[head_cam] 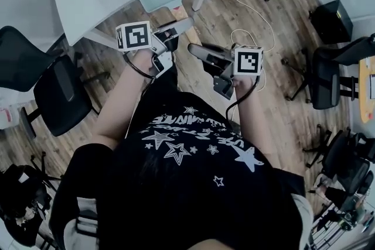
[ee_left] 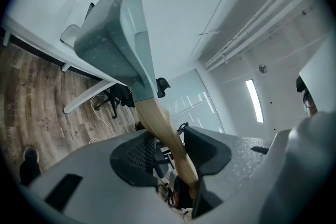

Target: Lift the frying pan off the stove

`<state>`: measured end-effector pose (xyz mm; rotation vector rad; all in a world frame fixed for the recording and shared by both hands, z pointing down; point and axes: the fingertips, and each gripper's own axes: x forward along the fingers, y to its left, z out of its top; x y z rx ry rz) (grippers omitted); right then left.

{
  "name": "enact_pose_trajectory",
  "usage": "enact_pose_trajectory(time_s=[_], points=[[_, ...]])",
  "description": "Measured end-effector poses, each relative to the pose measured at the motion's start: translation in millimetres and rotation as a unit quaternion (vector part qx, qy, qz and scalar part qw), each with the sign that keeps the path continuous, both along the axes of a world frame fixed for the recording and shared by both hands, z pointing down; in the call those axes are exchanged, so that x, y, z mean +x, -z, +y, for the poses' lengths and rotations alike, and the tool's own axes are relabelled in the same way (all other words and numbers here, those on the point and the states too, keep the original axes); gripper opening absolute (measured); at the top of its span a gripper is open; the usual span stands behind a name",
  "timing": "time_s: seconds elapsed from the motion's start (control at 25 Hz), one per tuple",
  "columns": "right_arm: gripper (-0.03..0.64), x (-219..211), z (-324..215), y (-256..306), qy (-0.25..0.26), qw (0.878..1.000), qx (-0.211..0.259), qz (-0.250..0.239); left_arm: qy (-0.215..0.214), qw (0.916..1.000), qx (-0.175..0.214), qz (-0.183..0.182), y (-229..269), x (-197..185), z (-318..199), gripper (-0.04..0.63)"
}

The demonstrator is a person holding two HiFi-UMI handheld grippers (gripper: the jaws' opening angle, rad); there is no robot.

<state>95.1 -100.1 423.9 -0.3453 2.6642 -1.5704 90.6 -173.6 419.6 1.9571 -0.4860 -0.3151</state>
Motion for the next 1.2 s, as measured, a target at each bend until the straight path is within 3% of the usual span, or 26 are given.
enact_pose_trajectory(time_s=[0.32, 1.2], points=[[0.114, 4, 62, -4, -0.004, 1.0, 0.005, 0.013, -0.009, 0.9999, 0.001, 0.006, -4, 5, 61, 0.17], [0.126, 5, 66, -12, -0.018, 0.999, -0.014, 0.045, -0.047, 0.998, -0.037, 0.019, -16, 13, 63, 0.172]])
